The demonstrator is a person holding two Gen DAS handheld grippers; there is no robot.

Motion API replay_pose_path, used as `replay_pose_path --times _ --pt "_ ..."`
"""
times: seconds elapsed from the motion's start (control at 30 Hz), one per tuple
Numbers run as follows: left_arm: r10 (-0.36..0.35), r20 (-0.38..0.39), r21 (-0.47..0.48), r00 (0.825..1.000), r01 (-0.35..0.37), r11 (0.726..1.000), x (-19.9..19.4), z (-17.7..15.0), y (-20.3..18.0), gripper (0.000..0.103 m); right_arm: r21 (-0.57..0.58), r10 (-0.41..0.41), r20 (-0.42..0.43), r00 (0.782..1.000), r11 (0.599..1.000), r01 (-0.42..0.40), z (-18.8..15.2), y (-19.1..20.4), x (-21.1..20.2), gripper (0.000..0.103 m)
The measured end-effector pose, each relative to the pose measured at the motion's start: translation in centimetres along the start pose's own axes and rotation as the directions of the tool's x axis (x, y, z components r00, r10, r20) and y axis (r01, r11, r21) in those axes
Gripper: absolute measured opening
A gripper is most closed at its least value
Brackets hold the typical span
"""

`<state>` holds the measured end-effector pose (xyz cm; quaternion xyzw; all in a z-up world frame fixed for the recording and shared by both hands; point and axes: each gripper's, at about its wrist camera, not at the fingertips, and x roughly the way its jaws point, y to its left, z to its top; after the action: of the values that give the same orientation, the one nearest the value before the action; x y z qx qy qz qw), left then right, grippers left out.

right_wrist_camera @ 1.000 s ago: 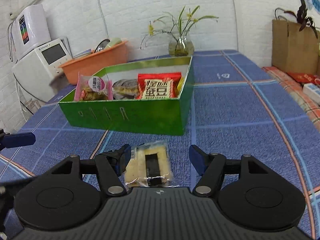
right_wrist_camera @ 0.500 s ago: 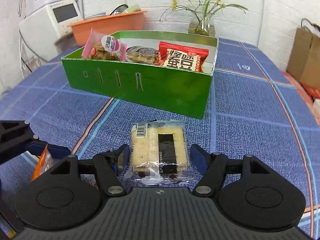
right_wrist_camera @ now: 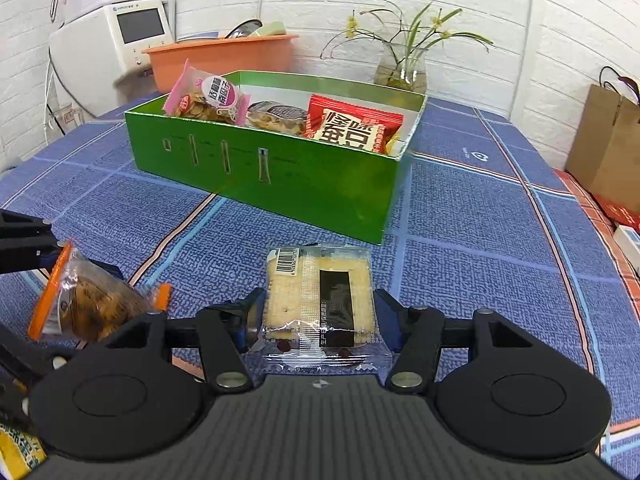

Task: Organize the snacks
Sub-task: 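Grasp the orange-edged pastry bag with left tool while right tool grasps wrapped sandwich, then carry both snacks over the green box and lower them inside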

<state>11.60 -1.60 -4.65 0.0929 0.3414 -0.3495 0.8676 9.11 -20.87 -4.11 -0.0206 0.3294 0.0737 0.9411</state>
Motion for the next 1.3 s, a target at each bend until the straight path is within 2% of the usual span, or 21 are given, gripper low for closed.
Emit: replay_pose_path --times 0.17,0.3,0.43,0.63,0.87,1.07,1.3 --pt "0.095 0.033 -0.094 0.995 -0.091 0.991 -2.0 -0.6 1.7 0.068 -0.008 0.022 0.075 0.997 1.0 -0.021 0.0 0.5 -1.9 0.095" --pt "0.193 0.068 -0.164 0.979 -0.18 0.97 -4.1 -0.9 3.4 0.068 -0.018 0.065 0.149 0.987 0.998 -0.063 0.5 1.7 -3.2 0.095" --pt "0.316 0.11 -0.207 0.942 -0.29 0.934 -5.7 0.1 4.5 0.068 -0.001 0.126 0.214 0.969 0.992 -0.129 1.4 2.7 -4.0 0.095" --pt "0.434 0.189 -0.245 0.881 -0.386 0.889 -6.5 3.5 5.8 0.068 0.021 0.155 0.307 0.939 0.985 -0.17 4.0 3.8 -4.2 0.095" --pt "0.463 0.249 -0.218 0.851 -0.417 0.883 -5.2 7.5 5.7 0.068 0.081 0.07 0.382 0.921 0.991 -0.109 6.1 2.9 -4.2 0.095" --pt "0.439 0.27 -0.209 0.857 -0.393 0.895 -3.0 10.7 5.4 0.068 0.187 -0.01 0.396 0.918 0.98 -0.07 7.1 0.8 -2.9 0.095" --pt "0.448 0.297 -0.246 0.843 -0.386 0.889 -0.8 12.8 5.6 0.068 0.282 -0.088 0.397 0.914 0.959 -0.03 7.7 -1.2 -1.0 0.095"
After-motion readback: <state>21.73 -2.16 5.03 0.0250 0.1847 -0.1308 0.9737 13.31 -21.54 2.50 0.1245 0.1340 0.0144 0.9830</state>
